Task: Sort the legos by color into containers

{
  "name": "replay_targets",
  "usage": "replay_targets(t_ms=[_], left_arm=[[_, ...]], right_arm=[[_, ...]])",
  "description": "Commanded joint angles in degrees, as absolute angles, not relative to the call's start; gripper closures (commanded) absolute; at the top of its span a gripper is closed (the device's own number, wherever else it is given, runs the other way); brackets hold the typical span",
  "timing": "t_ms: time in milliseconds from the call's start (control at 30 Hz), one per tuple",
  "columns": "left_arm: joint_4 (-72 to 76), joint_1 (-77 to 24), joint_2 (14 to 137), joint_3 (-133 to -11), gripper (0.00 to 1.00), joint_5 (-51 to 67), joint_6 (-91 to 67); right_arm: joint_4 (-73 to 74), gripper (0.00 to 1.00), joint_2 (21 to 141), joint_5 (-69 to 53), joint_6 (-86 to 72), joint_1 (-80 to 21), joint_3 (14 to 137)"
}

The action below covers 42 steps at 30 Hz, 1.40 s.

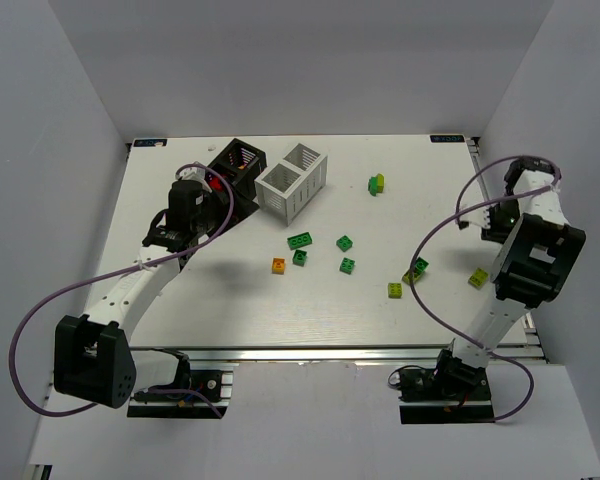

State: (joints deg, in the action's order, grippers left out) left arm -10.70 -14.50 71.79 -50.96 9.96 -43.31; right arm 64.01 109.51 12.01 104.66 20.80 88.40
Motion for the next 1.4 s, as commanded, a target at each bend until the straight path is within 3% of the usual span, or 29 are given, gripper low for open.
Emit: replay_targets(t_ms=[0,200,400,500,700,933,1367], left_arm=[[-10.98,-14.77,70.05,-52.03,0.02,9.67,-41.84],[-13.71,-14.77,69.79,-55.28,0.02,7.30,-39.20],[-14.94,-14.77,67.68,-55.20,0.02,6.24,-38.23],[-15.29,-14.77,65.48,-53.44,0.02,5.71,-38.14],[-16.87,-14.76,60.21,-49.31,0.02,4.31,-38.32],[-19.51,-14.68,55.29,-45.80,0.02,3.16,-38.50],[-18.28,-14.76,51.33,-39.11,0.02,4.22,-42.36]], right_arm=[[71.53,0.81,107.05,5.12,101.52,18.55,96.92],[74.53,0.83,106.70,-8.31,92.32,10.39,108.19],[70.59,0.84,108.71,-24.04,76.14,-4.99,116.25],[63.92,0.84,111.35,-32.15,64.10,-11.41,120.74],[35.90,0.85,113.03,-43.15,37.03,-20.65,119.19],[8.81,0.80,117.32,-39.83,15.75,-23.99,112.24],[0.62,0.67,126.91,-27.43,12.48,-24.17,115.66]])
